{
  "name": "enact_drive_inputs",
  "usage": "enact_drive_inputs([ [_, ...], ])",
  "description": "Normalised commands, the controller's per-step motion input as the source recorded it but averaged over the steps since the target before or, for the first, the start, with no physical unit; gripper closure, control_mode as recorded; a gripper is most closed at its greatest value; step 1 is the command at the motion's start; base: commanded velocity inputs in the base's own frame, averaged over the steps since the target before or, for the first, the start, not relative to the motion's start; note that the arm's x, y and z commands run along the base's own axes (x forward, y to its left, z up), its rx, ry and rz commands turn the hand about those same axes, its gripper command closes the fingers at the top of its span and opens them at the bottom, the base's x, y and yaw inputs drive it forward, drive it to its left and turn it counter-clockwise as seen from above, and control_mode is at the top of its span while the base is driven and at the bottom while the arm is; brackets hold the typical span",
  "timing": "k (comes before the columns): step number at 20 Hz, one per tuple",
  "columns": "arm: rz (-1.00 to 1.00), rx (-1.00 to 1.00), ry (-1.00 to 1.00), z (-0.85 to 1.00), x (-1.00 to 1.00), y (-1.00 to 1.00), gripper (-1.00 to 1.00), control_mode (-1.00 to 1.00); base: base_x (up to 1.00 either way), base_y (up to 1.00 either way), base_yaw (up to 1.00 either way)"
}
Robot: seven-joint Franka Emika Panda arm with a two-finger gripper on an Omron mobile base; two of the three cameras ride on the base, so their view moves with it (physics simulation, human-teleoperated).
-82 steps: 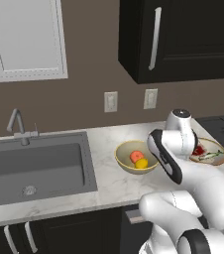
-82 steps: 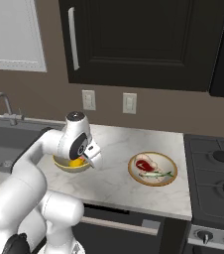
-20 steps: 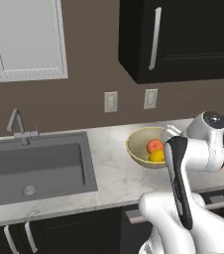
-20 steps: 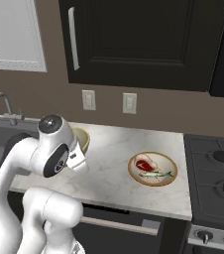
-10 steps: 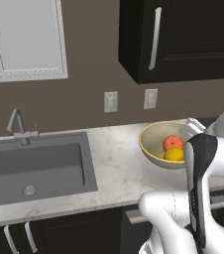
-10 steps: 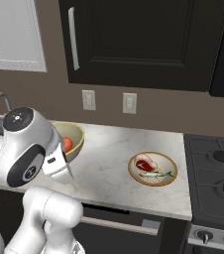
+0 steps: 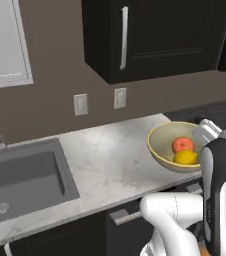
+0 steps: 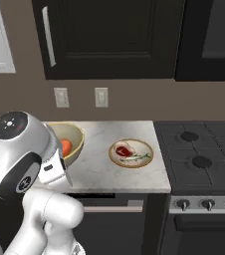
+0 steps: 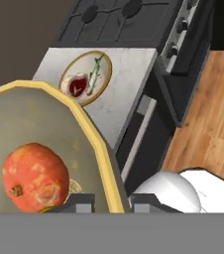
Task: Place the bowl with the squash and lemon on the top shelf of the fridge. Place the bowl with the fish and steak on the second highest shelf of the fridge.
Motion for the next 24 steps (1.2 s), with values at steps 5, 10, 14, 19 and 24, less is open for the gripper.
enact_drive_inputs([
  [5, 0.00, 0.00, 0.00, 0.00, 0.00, 0.00, 1.00, 1.00, -0.18, -0.04, -0.70],
  [10, 0.00, 0.00, 0.00, 0.00, 0.00, 0.00, 1.00, 1.00, -0.20, -0.01, -0.73],
  [14, 0.00, 0.00, 0.00, 0.00, 0.00, 0.00, 1.00, 1.00, -0.20, -0.03, -0.73],
  [19, 0.00, 0.00, 0.00, 0.00, 0.00, 0.00, 1.00, 1.00, -0.07, -0.18, -0.71],
  [24, 0.00, 0.00, 0.00, 0.00, 0.00, 0.00, 1.00, 1.00, 0.06, -0.84, -0.61],
])
